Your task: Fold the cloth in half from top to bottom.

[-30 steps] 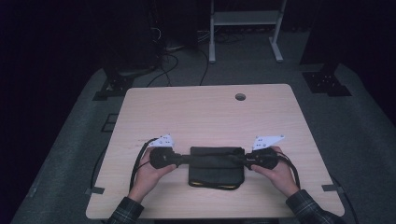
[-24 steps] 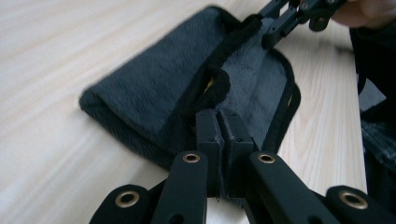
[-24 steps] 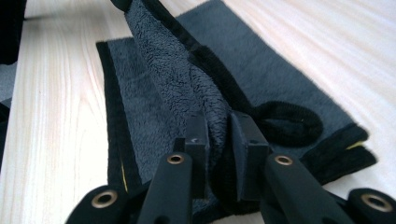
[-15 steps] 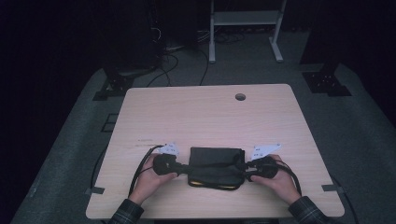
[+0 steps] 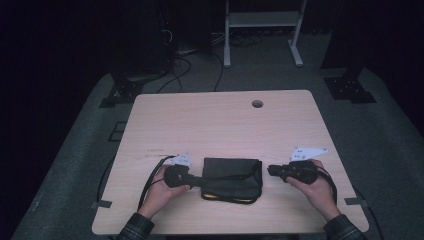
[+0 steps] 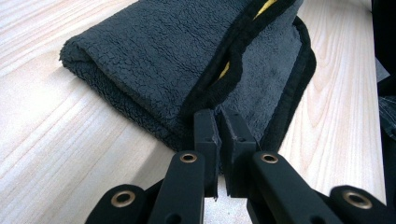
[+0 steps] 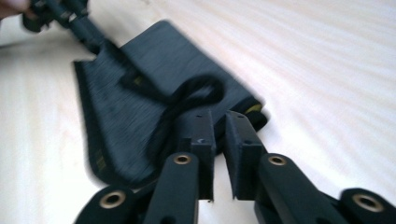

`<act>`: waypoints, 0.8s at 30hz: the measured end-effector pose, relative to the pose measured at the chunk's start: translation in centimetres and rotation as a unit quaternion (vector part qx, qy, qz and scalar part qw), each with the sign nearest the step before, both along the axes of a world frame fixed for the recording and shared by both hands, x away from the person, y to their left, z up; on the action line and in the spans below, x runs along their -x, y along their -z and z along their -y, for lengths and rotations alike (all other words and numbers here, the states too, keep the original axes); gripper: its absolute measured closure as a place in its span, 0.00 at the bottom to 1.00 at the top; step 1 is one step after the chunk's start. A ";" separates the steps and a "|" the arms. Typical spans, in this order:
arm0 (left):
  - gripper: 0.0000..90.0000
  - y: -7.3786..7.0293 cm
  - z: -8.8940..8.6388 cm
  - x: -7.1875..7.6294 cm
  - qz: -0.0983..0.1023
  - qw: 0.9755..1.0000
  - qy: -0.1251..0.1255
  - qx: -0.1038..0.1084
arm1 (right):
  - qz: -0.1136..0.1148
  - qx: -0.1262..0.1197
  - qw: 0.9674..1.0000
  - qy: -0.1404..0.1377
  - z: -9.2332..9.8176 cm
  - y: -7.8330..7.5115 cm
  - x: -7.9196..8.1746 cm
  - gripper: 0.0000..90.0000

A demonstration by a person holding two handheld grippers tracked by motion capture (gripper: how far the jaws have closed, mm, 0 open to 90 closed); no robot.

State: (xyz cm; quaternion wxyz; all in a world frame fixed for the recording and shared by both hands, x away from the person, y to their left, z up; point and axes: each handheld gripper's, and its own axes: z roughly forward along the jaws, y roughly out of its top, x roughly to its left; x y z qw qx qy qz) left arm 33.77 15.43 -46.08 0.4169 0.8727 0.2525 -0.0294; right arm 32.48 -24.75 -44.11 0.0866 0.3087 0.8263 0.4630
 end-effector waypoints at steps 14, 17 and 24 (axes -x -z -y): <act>0.78 -0.1 -0.2 0.2 -0.001 1.000 0.006 0.017 | -0.047 0.000 0.996 -0.071 -4.9 2.6 -4.7 0.93; 0.72 -0.9 -0.4 0.1 0.006 0.999 0.008 0.043 | -0.056 0.006 0.994 -0.095 -5.6 2.9 -3.9 0.93; 0.76 -1.3 -0.6 -1.2 0.017 0.998 -0.019 0.058 | -0.060 0.008 0.991 -0.123 -6.2 2.9 -2.5 0.93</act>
